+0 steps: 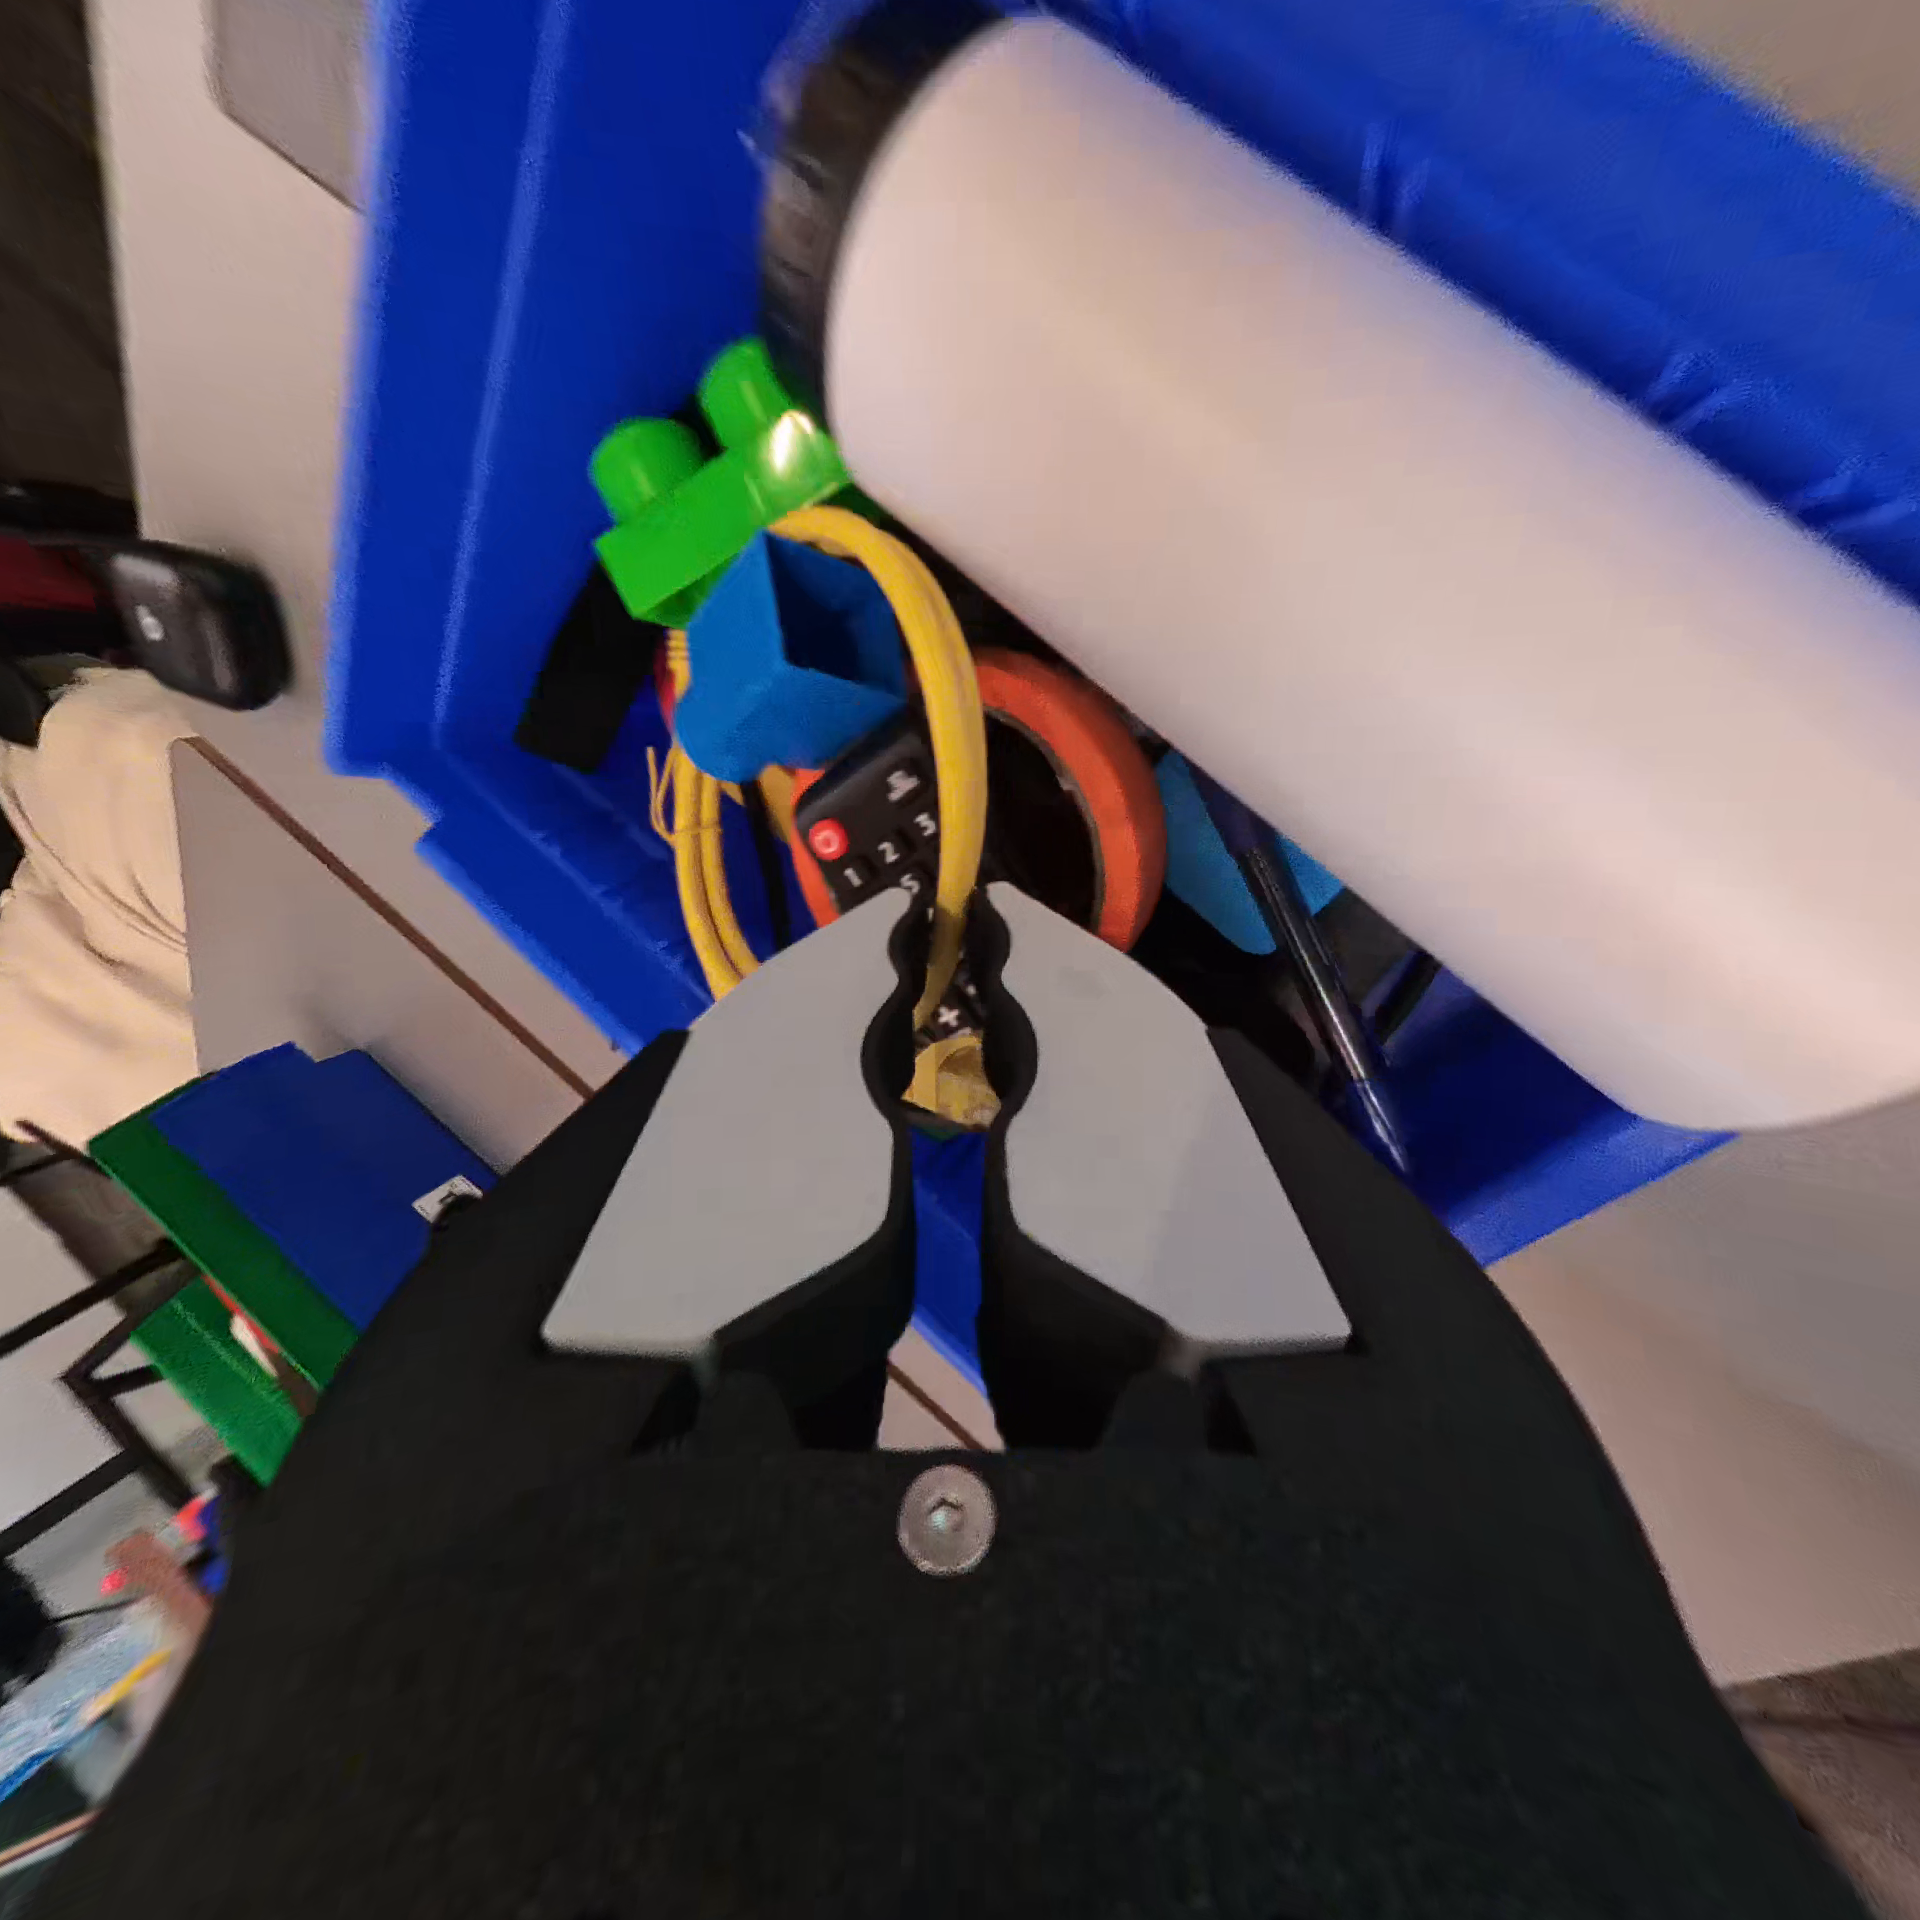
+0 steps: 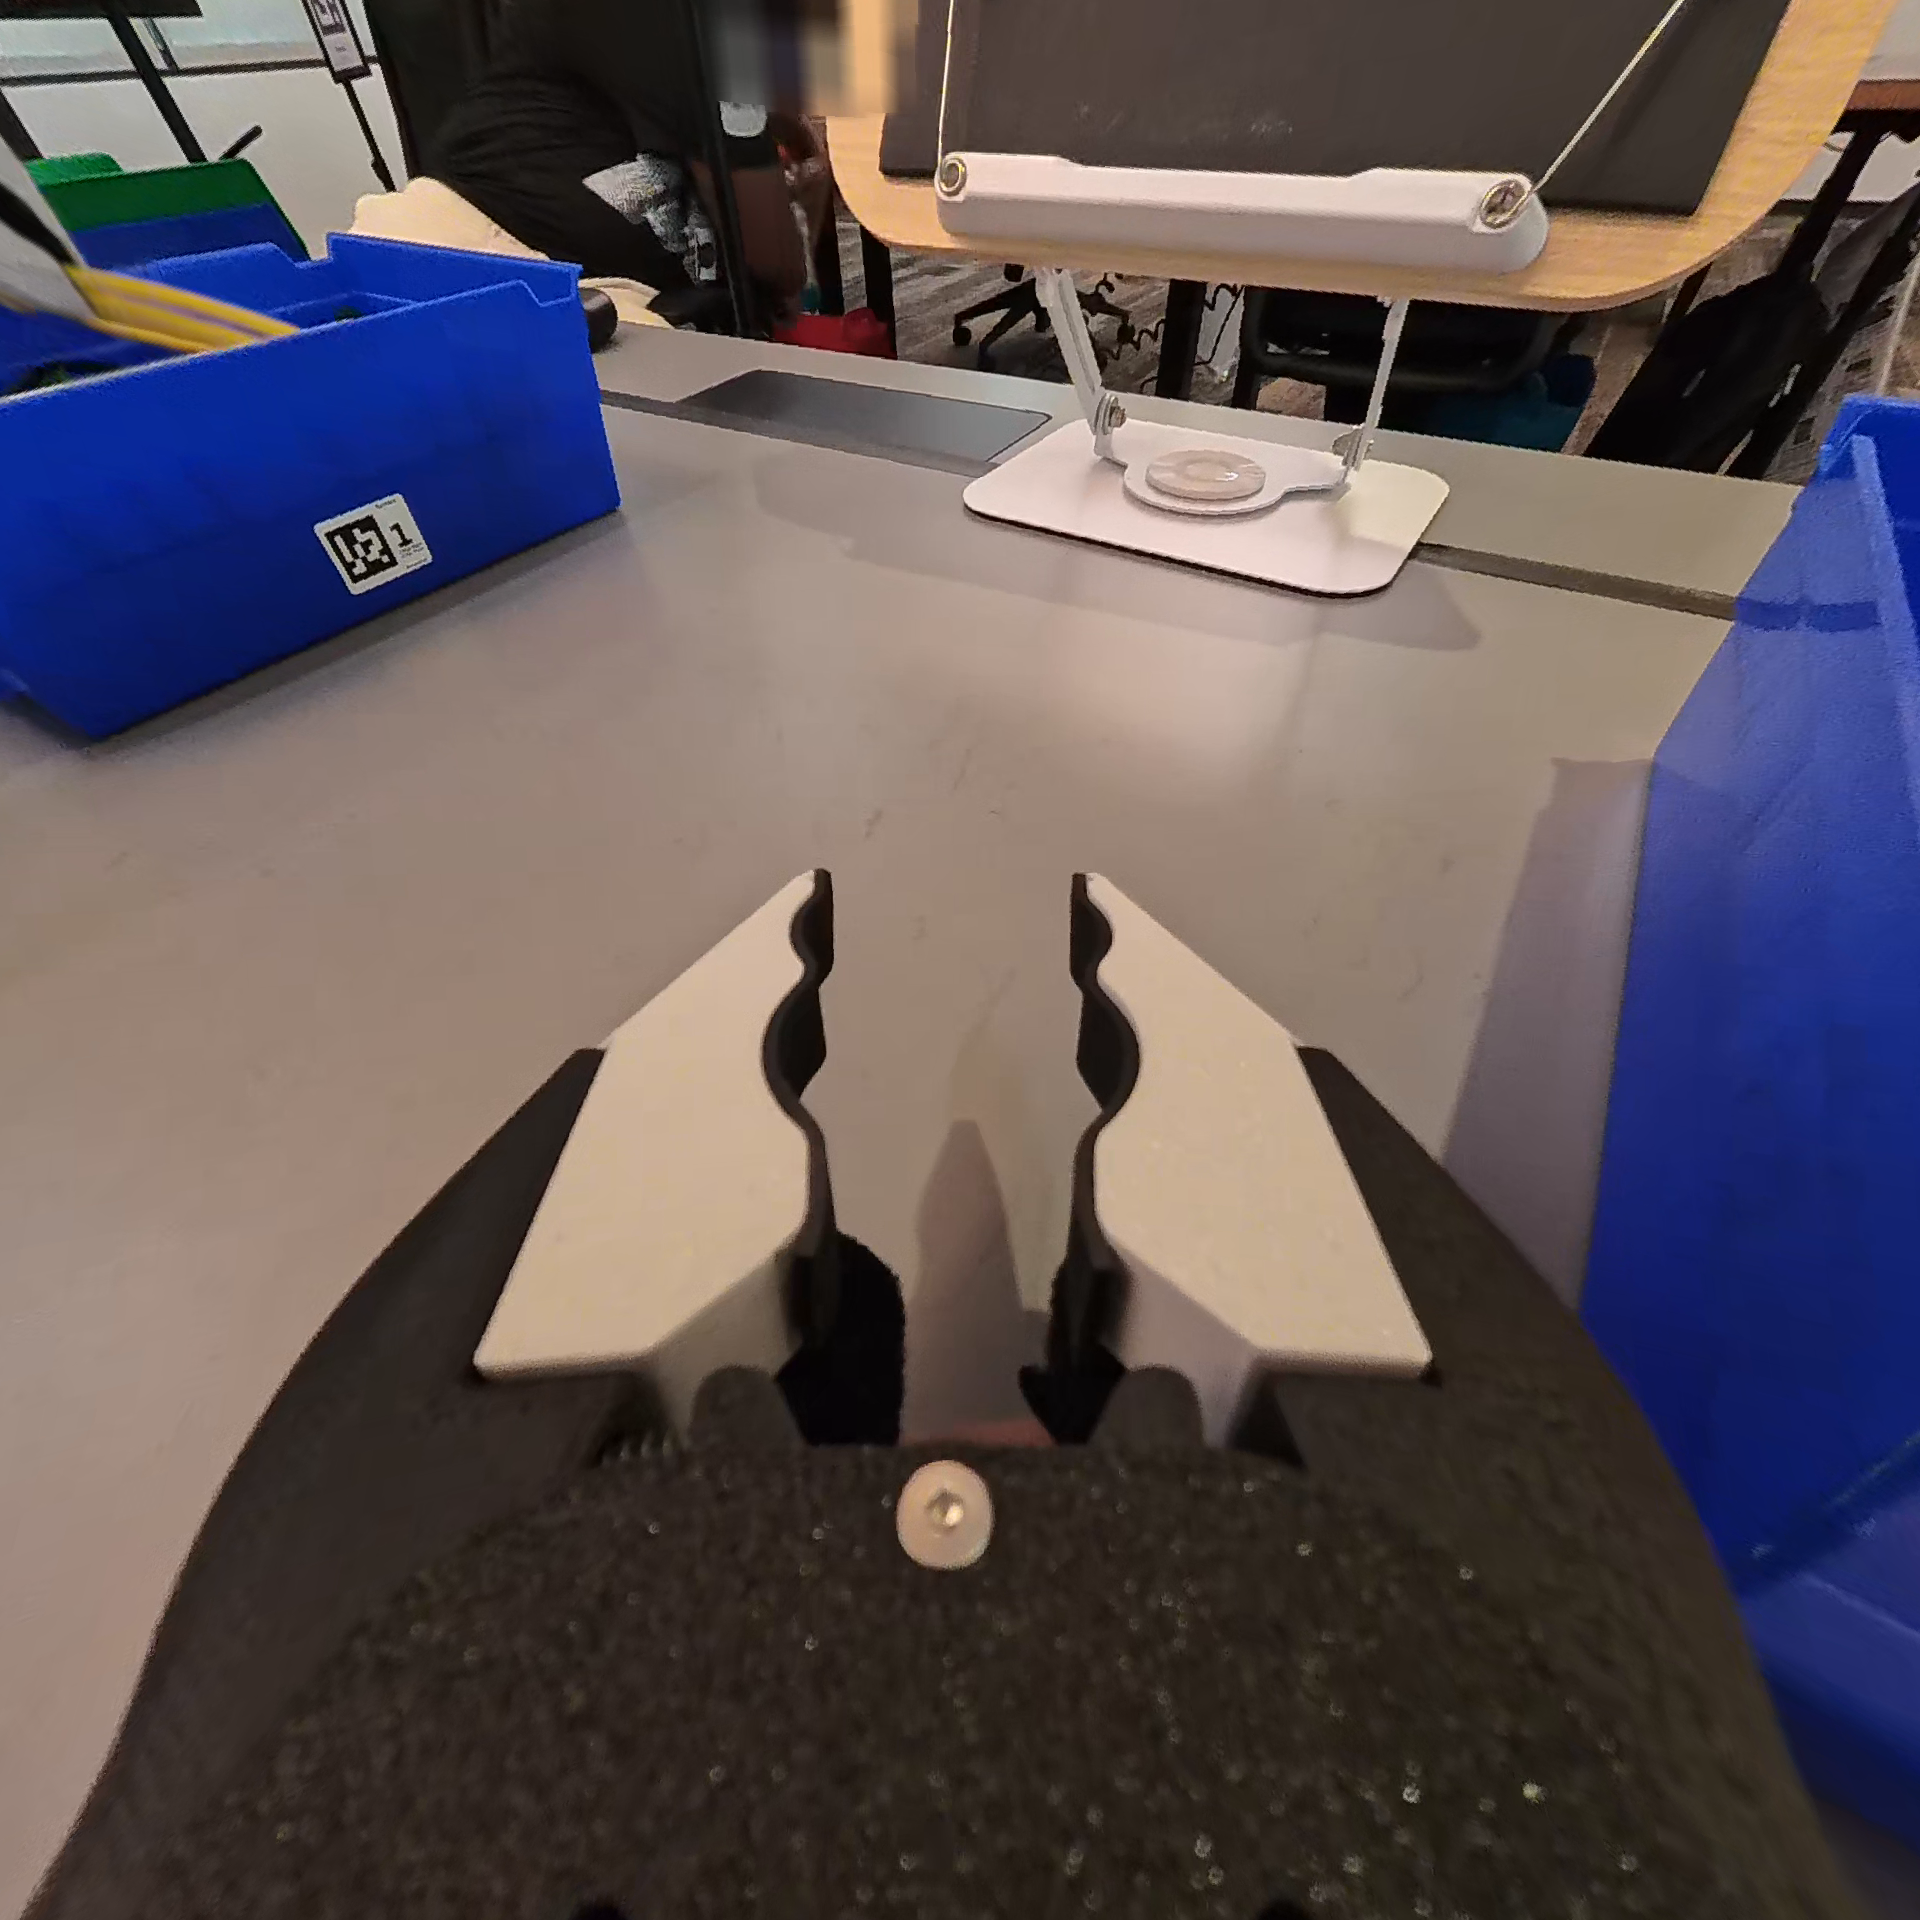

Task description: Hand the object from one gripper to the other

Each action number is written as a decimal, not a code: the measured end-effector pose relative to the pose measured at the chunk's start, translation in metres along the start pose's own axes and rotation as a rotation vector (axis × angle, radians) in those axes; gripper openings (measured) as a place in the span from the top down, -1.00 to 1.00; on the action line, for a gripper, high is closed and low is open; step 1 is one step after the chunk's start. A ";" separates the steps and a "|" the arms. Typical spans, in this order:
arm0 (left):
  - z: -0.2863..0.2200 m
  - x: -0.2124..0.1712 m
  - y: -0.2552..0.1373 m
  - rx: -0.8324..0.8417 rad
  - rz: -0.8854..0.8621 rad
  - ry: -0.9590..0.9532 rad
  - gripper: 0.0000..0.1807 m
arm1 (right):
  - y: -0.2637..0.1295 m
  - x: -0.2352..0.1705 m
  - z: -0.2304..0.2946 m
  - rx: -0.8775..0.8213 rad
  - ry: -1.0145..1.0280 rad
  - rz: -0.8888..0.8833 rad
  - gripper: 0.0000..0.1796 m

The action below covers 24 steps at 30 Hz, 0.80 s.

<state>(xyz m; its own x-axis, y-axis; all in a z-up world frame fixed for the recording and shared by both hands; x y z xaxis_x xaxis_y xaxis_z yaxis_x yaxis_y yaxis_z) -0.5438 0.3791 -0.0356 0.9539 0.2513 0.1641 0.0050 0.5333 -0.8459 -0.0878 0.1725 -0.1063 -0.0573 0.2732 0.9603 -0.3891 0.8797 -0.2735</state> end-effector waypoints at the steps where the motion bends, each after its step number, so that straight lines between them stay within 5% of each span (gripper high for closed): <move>1: 0.005 -0.001 -0.008 0.000 -0.024 -0.026 0.92 | 0.000 0.000 0.000 0.002 0.003 -0.001 0.49; 14: 0.035 0.017 -0.103 -0.006 -0.469 -0.217 0.94 | 0.001 0.002 0.006 0.028 0.014 -0.009 0.49; 20: 0.013 0.008 -0.103 -0.147 -0.623 -0.371 0.94 | 0.001 0.003 0.007 0.053 0.038 -0.016 0.49; 24: 0.010 -0.023 -0.099 -0.140 -0.570 -0.447 0.94 | 0.000 0.002 0.009 0.056 0.029 -0.010 0.49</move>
<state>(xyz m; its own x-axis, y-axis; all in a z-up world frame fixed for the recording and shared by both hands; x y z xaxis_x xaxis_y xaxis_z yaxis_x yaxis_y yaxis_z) -0.5692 0.3287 0.0500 0.5789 0.2872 0.7631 0.5300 0.5787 -0.6199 -0.0959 0.1697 -0.1044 -0.0272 0.2763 0.9607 -0.4407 0.8593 -0.2596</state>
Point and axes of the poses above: each gripper's, where its closed fingertips meet, y out along the fingers, x out of its top, z = x × y across the jaws, the point moved 6 cm from there along -y, back along the fingers, and after that the axes turned 5 degrees about x, right-handed, at the moved point
